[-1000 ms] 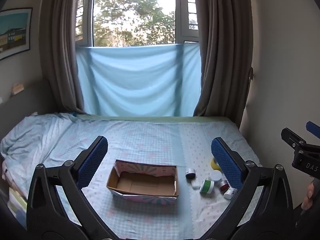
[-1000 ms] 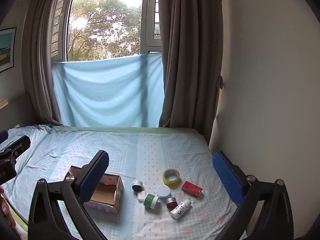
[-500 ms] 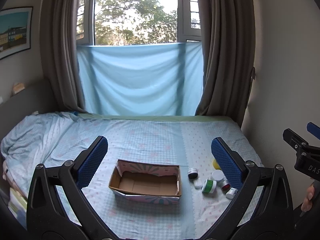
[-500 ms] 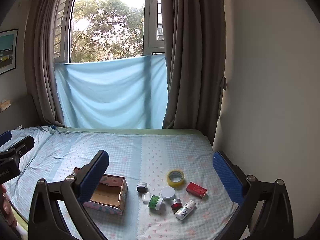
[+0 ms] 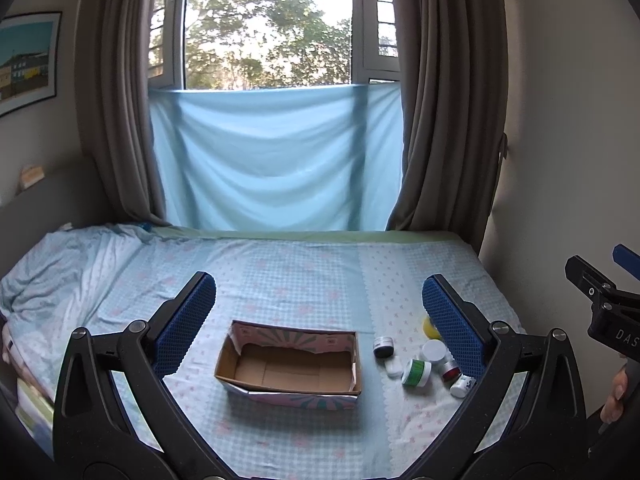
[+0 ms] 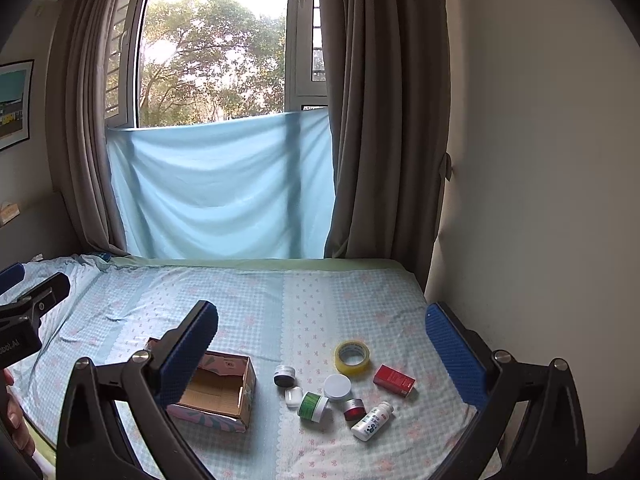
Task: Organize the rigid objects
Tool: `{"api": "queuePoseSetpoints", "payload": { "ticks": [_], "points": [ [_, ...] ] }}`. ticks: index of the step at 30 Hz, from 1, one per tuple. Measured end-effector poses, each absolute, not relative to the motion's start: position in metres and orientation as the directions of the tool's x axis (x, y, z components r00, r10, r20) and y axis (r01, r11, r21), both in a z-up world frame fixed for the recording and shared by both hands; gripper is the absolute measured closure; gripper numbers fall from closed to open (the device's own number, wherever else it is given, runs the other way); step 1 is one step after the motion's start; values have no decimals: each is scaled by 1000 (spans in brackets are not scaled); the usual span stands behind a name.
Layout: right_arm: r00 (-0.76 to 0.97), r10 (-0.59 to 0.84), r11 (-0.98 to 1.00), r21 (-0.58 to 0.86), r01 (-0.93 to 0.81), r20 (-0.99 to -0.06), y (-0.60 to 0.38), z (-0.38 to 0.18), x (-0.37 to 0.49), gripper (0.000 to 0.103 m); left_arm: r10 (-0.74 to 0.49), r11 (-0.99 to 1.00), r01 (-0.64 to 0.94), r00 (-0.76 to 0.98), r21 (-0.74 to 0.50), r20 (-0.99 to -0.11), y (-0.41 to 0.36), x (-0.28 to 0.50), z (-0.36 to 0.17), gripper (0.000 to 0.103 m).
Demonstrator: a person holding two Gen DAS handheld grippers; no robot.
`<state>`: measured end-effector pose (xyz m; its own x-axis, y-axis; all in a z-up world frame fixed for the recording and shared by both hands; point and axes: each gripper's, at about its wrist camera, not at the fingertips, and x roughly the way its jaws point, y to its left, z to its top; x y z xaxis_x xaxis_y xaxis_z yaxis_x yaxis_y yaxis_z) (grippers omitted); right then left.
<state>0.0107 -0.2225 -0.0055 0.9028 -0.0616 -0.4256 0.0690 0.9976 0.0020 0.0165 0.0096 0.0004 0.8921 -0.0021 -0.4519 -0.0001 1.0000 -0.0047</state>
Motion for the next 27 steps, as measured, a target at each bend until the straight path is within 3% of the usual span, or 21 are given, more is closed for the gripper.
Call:
{"api": "queuePoseSetpoints", "payload": {
  "ticks": [27],
  "points": [
    [904,-54,997,19,68,-424,-225,-6,10,0,4,1000,-9,888,-8,-461,12,19,-3,0]
  ]
}}
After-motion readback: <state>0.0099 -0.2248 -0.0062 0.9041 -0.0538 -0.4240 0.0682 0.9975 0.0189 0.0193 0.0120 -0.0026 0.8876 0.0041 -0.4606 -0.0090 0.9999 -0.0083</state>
